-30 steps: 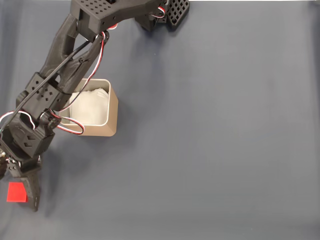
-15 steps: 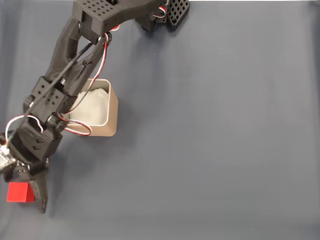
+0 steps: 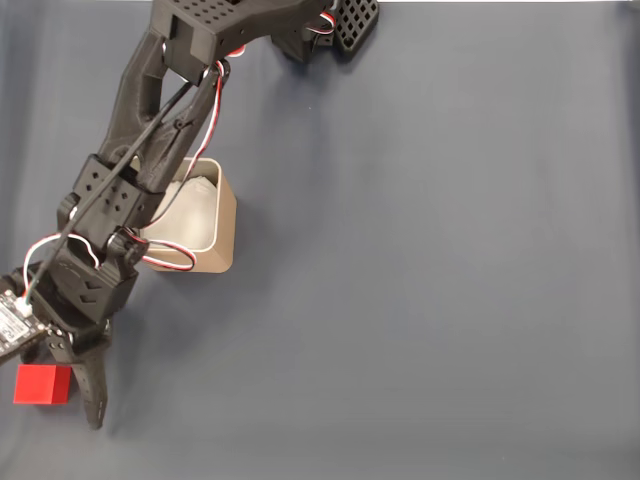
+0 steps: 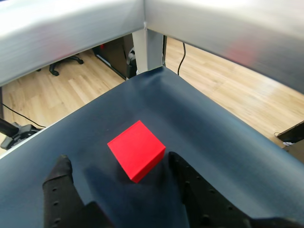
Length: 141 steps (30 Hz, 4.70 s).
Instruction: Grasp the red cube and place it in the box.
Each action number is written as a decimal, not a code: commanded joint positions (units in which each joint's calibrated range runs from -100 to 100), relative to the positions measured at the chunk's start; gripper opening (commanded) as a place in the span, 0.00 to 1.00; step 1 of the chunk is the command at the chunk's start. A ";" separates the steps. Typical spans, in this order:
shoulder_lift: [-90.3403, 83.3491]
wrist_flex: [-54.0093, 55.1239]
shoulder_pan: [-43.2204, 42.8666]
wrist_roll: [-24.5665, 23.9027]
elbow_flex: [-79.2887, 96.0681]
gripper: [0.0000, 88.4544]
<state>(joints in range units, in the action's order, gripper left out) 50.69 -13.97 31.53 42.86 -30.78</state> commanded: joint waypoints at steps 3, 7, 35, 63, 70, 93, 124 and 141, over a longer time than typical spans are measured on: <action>-4.78 1.21 -0.82 -0.49 -1.12 0.53; -3.57 1.70 -0.89 -0.78 -3.04 0.53; -1.84 4.66 -1.39 -0.63 -5.86 0.54; -12.05 4.74 -3.24 -1.27 7.63 0.53; -11.27 5.89 -2.53 -1.03 6.72 0.53; -7.38 7.37 -0.04 -0.49 1.80 0.44; -7.12 7.53 0.10 4.69 4.71 0.41; -8.76 7.53 -0.04 5.71 7.26 0.37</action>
<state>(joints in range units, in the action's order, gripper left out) 45.07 -7.64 31.60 48.57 -23.04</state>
